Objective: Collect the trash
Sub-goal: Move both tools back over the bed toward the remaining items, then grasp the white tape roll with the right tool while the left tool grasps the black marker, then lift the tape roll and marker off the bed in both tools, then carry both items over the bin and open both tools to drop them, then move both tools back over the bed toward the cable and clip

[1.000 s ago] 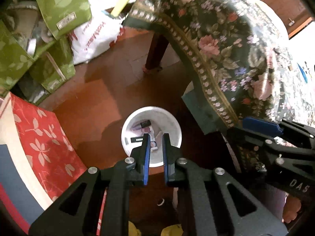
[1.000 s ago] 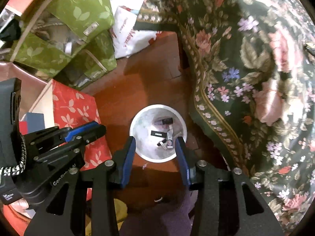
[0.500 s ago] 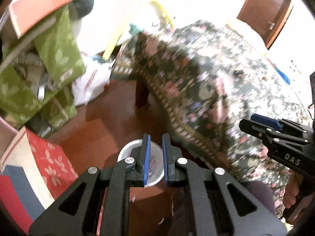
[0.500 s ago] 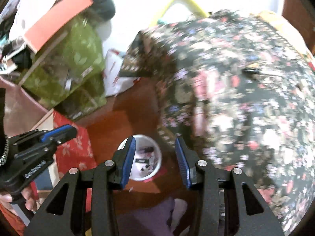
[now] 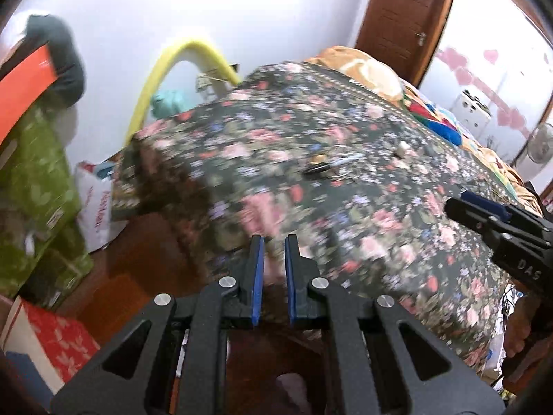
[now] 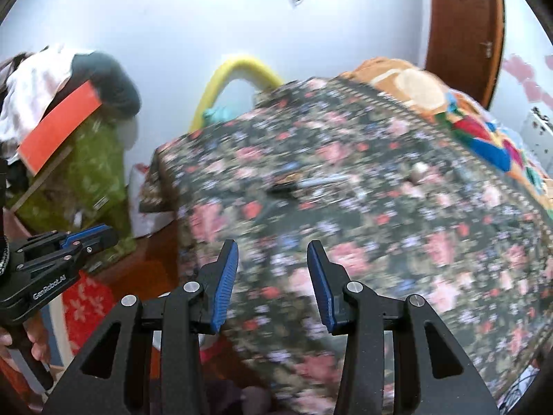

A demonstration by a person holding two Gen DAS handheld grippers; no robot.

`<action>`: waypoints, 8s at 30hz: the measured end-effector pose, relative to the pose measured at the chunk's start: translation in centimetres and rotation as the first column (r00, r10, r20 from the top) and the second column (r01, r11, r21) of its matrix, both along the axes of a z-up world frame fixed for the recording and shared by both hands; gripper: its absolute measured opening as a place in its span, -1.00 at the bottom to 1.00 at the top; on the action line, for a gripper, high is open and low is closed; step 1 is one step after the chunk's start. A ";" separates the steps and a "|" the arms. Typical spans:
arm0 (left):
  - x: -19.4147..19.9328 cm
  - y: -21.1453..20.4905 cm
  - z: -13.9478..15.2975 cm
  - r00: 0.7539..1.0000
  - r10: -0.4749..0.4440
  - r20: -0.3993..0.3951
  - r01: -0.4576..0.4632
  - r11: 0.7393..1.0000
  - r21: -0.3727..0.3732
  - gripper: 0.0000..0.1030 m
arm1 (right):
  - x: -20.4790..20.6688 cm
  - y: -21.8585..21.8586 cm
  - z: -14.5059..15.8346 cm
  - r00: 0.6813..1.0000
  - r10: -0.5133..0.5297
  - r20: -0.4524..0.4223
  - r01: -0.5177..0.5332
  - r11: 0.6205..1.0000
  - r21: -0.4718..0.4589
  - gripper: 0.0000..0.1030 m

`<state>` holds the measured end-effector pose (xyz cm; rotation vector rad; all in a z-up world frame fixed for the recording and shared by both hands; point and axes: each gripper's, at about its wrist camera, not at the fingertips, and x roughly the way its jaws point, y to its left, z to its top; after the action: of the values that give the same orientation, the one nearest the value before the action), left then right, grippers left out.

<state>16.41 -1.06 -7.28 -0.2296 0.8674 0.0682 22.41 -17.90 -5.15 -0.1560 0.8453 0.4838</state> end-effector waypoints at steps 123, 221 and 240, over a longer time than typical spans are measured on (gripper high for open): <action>17.0 -8.5 -11.5 0.970 -0.067 -0.235 0.059 0.997 -0.042 -0.79 | 9.2 -10.9 -10.1 0.928 -0.213 -0.306 0.233 0.972 0.030 -0.54; -11.1 15.6 -13.1 0.920 0.188 -0.344 -0.226 0.971 -0.075 -0.75 | -8.3 21.4 -10.7 0.890 0.314 -0.331 -0.374 0.918 -0.132 -0.13; -10.5 6.4 1.0 0.993 0.116 0.014 -0.117 0.991 0.061 -0.74 | -8.4 11.0 0.9 0.978 0.205 0.021 -0.205 0.979 0.007 -0.13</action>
<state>5.87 5.33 -6.25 -0.2222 0.8399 0.2022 13.98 -6.95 -4.21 -0.2410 0.8106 0.6787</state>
